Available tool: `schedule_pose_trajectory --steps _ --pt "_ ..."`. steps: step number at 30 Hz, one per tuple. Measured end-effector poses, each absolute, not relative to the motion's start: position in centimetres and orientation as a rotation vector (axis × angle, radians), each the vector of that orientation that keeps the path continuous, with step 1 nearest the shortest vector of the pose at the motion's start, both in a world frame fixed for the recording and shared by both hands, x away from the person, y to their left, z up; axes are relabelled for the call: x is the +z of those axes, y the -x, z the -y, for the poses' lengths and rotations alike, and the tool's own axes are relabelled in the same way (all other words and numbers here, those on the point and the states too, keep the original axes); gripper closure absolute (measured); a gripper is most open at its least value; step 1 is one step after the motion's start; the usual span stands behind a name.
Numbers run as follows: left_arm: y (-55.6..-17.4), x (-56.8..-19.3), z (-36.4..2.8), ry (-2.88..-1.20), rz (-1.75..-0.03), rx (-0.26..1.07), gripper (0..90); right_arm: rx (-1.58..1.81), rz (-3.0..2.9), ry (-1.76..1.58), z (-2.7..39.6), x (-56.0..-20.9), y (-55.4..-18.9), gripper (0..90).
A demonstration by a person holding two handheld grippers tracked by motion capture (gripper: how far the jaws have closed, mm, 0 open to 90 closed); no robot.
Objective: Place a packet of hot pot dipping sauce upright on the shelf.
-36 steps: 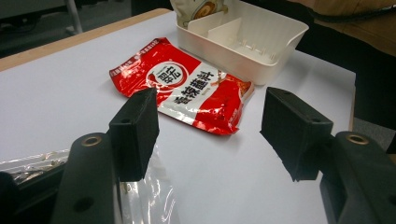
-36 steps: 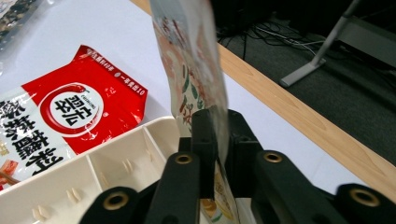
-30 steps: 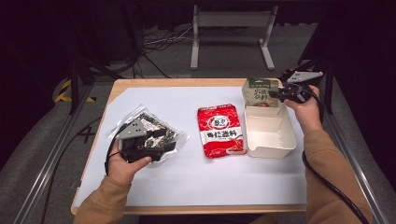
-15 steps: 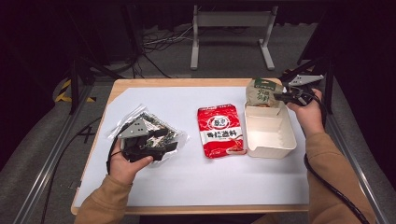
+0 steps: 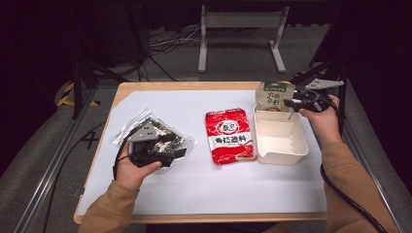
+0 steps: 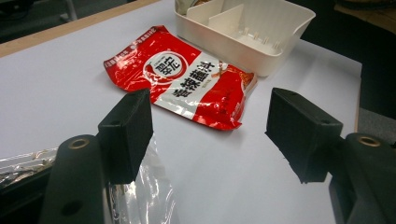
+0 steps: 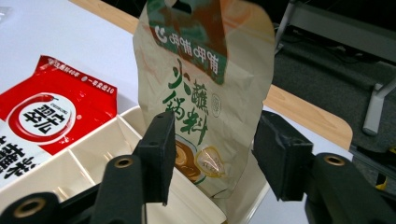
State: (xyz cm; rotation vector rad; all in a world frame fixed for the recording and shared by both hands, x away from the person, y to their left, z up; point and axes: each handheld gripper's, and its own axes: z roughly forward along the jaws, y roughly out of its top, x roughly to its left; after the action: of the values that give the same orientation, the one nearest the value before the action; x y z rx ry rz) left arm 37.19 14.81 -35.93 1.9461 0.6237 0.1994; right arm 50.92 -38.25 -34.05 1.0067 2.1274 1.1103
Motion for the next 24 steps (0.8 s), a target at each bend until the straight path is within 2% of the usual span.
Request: schedule_pose_trajectory --steps 4,11,19,24 --pt "-37.5 -35.9 -14.6 -1.953 -0.614 0.198 31.5 1.190 -2.094 -1.022 38.2 -33.5 -50.1 40.0" --pt "-37.9 -35.9 -14.2 -1.974 -0.606 0.200 30.7 1.182 -2.068 -1.059 37.7 -32.4 -47.8 35.9" --pt "-38.1 -35.7 -13.7 -1.989 -0.596 0.197 29.6 1.254 -2.066 -1.062 36.5 -31.5 -44.6 35.7" --pt "-38.1 -35.7 -13.6 -2.001 -0.594 0.190 32.1 1.281 -2.096 -1.029 35.9 -31.2 -43.1 35.7"
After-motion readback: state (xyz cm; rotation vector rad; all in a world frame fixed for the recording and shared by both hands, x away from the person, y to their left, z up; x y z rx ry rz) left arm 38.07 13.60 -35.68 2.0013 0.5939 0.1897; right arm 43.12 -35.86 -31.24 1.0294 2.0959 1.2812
